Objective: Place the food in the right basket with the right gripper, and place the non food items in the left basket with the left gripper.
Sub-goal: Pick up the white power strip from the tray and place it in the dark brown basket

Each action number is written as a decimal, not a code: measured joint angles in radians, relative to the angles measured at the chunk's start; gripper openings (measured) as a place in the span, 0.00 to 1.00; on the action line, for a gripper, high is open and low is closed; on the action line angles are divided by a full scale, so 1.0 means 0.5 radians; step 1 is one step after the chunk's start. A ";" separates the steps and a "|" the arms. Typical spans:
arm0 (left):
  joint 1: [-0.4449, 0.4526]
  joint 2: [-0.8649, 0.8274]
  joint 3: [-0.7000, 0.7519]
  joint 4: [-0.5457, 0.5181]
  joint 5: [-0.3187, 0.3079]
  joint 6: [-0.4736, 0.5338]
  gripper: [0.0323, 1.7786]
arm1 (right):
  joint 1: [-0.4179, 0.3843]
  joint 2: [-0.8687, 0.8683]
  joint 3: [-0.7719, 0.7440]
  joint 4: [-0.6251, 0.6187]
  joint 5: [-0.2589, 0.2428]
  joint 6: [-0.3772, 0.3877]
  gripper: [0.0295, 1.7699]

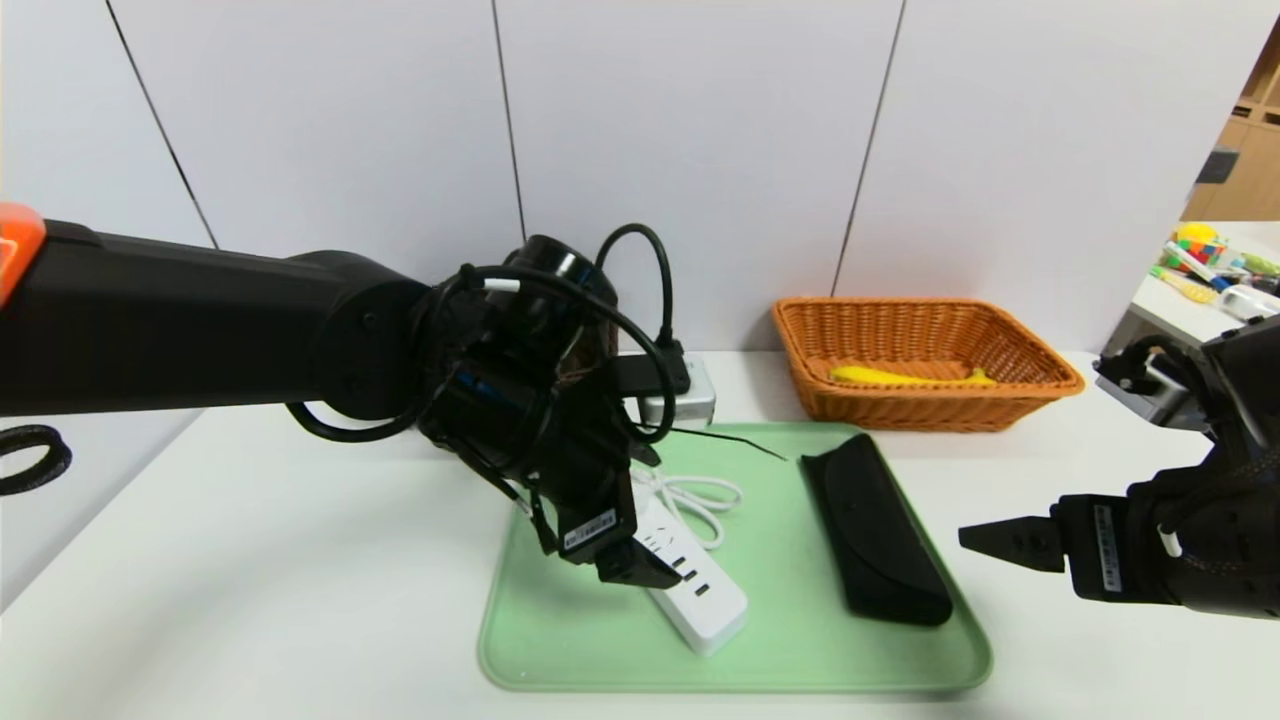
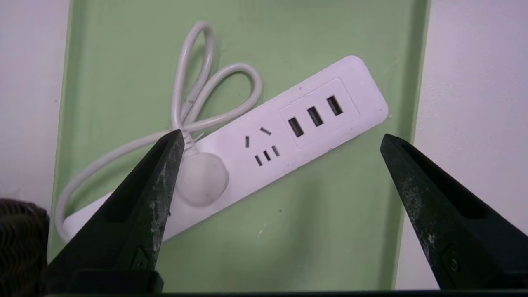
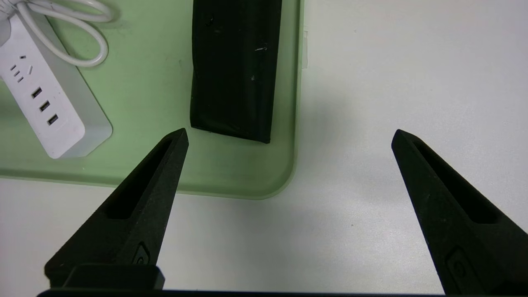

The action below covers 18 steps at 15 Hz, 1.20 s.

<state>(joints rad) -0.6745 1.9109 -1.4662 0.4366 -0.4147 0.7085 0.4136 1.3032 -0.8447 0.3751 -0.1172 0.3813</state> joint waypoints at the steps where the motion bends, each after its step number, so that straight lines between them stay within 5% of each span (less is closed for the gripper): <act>1: 0.000 0.014 -0.003 0.002 -0.029 0.062 0.95 | 0.000 -0.002 0.002 0.000 -0.001 0.000 0.96; 10: 0.000 0.149 -0.024 0.058 -0.040 0.603 0.95 | -0.001 0.011 0.014 0.001 -0.001 0.000 0.96; 18: -0.001 0.206 -0.221 0.301 -0.066 0.659 0.95 | -0.001 0.032 0.026 -0.002 0.001 0.002 0.96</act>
<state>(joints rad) -0.6749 2.0138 -1.5768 0.5872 -0.4477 1.0381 0.4132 1.3191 -0.8317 0.3743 -0.1168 0.3823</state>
